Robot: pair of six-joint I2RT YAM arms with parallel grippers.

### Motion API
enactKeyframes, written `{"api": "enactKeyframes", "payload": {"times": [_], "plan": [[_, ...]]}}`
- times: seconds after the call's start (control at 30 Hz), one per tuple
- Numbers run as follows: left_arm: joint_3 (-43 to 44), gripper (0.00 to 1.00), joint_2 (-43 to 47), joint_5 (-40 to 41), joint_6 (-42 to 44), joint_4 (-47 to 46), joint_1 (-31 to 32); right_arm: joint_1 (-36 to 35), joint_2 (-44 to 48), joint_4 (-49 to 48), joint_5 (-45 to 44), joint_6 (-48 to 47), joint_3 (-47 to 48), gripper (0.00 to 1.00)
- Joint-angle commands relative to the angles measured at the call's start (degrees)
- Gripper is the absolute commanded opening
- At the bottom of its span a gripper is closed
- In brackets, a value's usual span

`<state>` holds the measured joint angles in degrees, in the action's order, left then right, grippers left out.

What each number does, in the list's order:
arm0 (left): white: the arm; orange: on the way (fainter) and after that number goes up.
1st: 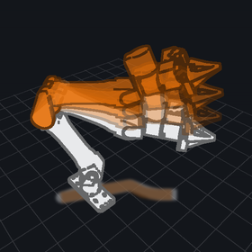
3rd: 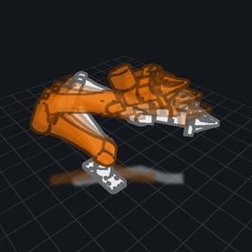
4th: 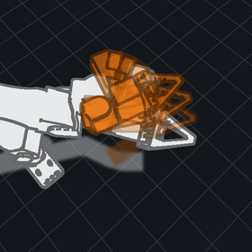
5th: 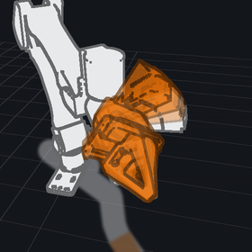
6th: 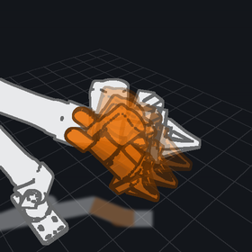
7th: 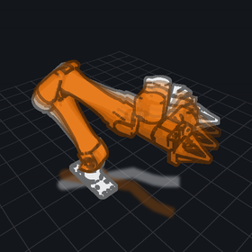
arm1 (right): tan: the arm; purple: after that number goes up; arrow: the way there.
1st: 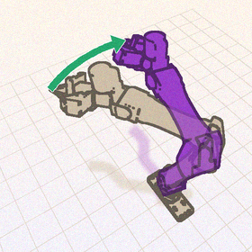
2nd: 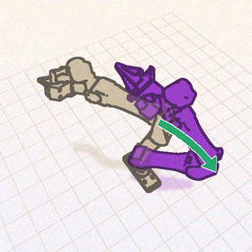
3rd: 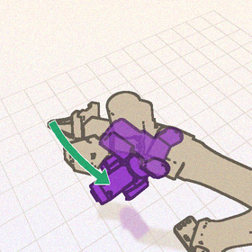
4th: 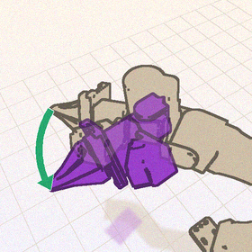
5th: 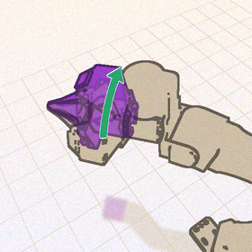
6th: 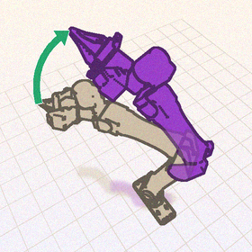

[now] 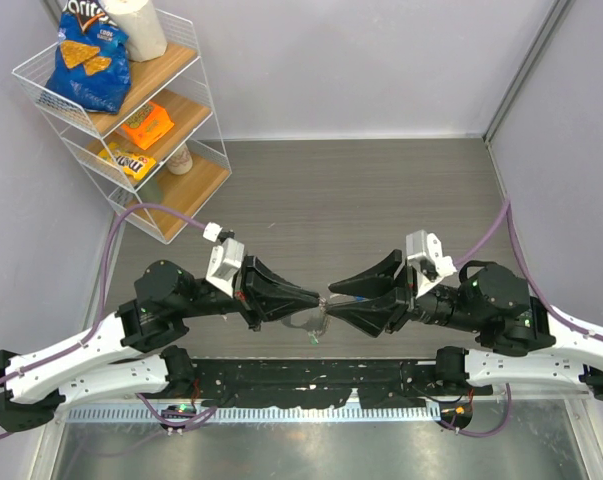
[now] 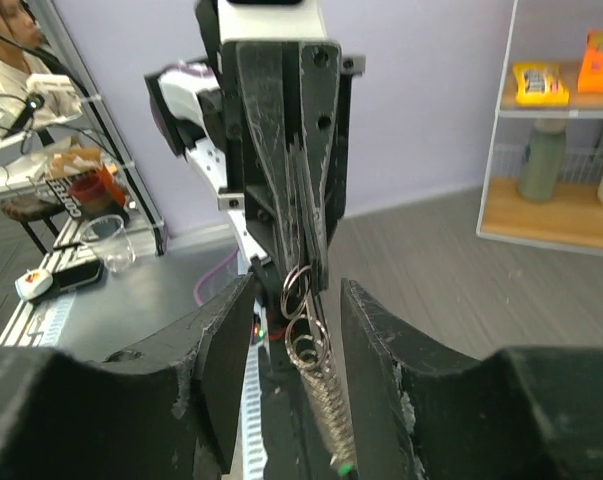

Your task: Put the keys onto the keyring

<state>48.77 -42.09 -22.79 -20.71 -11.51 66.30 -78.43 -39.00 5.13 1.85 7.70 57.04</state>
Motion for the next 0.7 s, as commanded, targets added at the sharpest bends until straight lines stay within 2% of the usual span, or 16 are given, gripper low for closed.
{"api": "enactKeyframes", "payload": {"times": [0.0,0.27,0.67], "plan": [[2.73,0.0,1.3,3.27,1.9,2.36,0.14,-0.14,0.77,6.99,-3.78,4.16,3.43,0.46],[1.76,0.0,1.92,4.15,2.78,4.21,0.05,-0.05,0.77,10.34,-5.27,6.88,4.4,0.46],[1.59,0.0,2.1,3.1,2.95,5.35,0.06,-0.05,-4.76,12.63,-3.78,6.71,8.26,0.45]]}}
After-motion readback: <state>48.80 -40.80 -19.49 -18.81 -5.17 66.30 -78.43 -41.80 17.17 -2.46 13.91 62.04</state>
